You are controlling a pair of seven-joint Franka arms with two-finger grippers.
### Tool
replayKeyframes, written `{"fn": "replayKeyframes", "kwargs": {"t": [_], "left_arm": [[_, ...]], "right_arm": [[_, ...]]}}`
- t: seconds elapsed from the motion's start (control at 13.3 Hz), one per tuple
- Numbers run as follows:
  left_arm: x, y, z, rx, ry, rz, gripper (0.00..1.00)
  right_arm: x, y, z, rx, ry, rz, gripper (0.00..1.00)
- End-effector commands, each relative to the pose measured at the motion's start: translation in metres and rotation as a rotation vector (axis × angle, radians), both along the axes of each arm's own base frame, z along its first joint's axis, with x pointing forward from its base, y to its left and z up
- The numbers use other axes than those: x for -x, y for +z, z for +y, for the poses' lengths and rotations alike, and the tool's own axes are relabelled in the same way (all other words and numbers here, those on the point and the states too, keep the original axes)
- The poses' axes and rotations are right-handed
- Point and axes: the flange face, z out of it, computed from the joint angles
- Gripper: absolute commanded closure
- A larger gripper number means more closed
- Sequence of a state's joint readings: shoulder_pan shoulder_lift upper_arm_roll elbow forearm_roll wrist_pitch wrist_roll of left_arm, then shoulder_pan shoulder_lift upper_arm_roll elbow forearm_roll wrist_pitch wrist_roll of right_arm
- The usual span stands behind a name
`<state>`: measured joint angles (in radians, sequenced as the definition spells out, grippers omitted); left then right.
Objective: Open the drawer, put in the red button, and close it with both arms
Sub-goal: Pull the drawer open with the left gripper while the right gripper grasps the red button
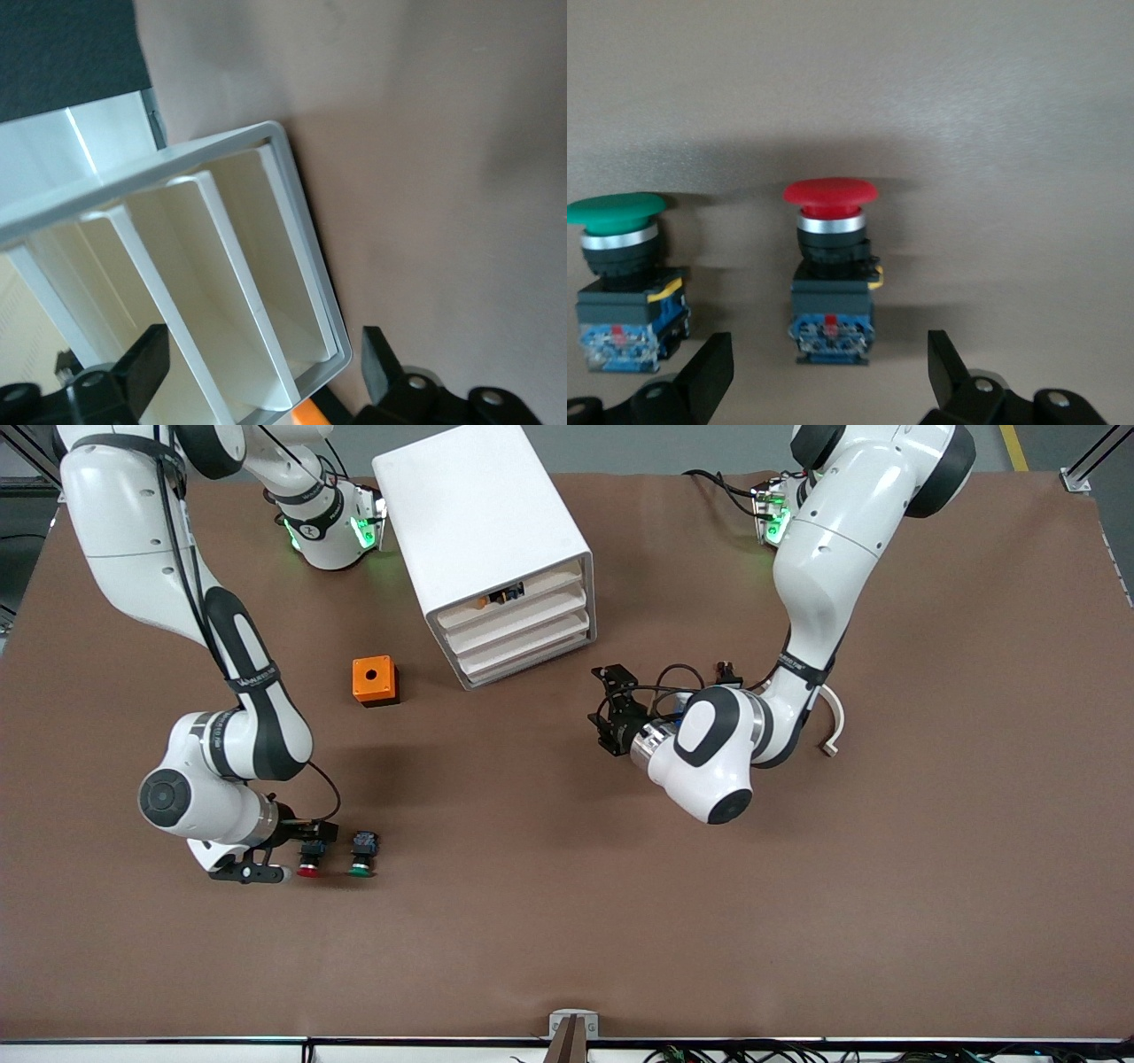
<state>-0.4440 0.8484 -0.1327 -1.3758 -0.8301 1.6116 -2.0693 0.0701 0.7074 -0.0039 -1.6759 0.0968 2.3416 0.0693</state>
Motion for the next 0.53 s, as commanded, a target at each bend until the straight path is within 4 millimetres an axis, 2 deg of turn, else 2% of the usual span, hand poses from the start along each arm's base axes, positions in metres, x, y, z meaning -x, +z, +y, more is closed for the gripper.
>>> {"fn": "replayKeyframes", "kwargs": {"t": [0.0,0.22,0.45], "left_arm": [[0.006,0.012,-0.02,-0.044,0.061,0.073,0.24],[0.018,0.024,-0.032,0.003,0.073,0.195,0.31],[0.042,0.021,-0.06,0.019,0.044,0.226,0.32]], "right_arm": [[0.004,0.002,0.005,-0.012,-0.02,-0.004,0.08],[0.002,0.004,0.001,-0.012,-0.031,-0.007,0.23],[0.0,0.006,-0.001,-0.012,-0.028,-0.01,0.51]]}}
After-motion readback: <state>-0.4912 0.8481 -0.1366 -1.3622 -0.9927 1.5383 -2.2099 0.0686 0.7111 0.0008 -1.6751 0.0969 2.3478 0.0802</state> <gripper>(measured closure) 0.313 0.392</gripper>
